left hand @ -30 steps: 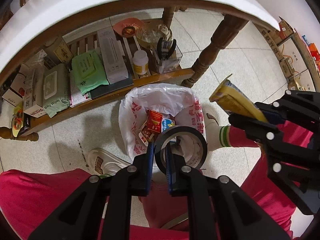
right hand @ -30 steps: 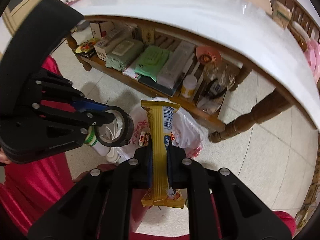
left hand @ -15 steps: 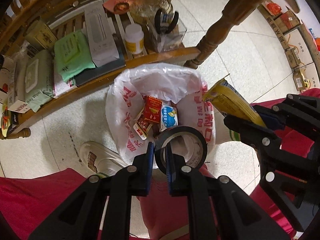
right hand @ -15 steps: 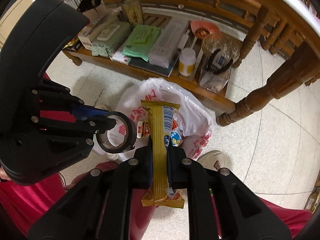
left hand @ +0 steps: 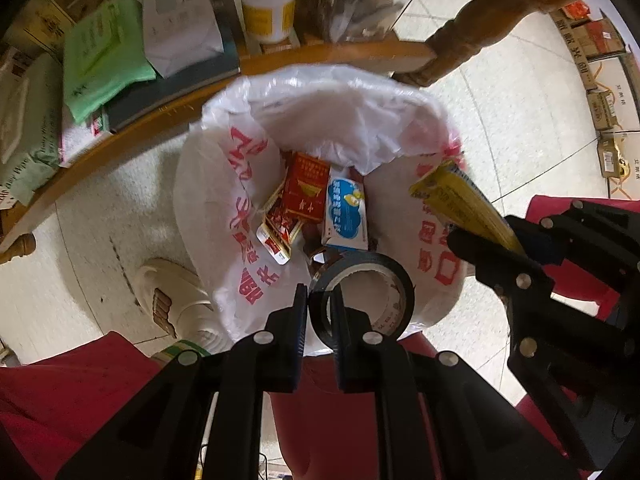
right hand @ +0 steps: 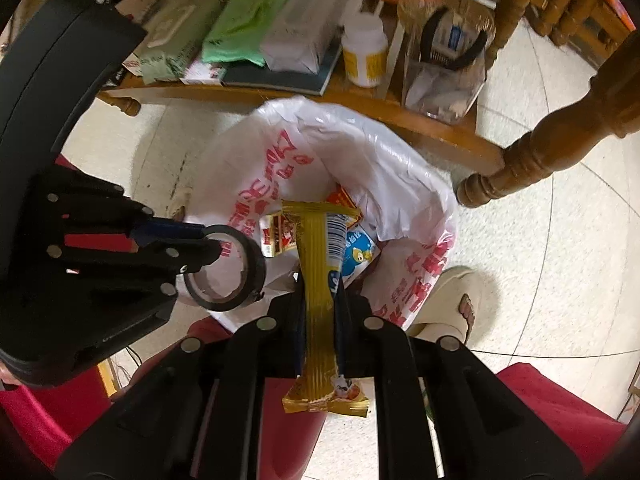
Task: Collect trash
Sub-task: 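Carry the tape roll and snack bar with both tools down to the bag, then open the left gripper over the bag while the right gripper releases the snack bar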
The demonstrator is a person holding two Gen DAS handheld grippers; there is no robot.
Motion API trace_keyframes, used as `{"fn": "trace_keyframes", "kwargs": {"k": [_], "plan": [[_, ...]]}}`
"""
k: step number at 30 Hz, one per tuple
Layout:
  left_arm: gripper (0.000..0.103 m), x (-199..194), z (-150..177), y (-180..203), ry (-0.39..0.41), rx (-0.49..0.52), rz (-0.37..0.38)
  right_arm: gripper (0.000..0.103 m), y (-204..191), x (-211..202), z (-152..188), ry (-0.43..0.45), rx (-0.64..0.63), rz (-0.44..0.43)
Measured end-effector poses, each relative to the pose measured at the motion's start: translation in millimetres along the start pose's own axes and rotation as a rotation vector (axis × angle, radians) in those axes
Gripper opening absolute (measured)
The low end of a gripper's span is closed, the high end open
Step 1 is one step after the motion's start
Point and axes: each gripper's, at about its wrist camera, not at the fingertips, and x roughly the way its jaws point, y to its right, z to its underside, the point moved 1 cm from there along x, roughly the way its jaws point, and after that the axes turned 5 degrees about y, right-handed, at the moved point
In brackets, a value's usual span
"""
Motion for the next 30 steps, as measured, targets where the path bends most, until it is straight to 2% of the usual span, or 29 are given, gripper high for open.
{"fn": "trace_keyframes", "kwargs": {"k": [9,18,28,30], "plan": [[0.012,38,-9,-1,-0.083,0.002,-0.014,0.011,11,37,-1,-0.075,0.06,-0.029],[0.012,61,-17,-6,-0.131,-0.001,-0.062,0.011,15,58,1,-0.126,0.112,-0.072],[0.013,67,-19,-10,-0.141,-0.019,-0.083,0.011,19,53,-1,-0.119,0.136,-0.084],[0.016,67,-20,-11,-0.141,-0.032,-0.1,0.012,20,52,-1,-0.115,0.144,-0.092]]}}
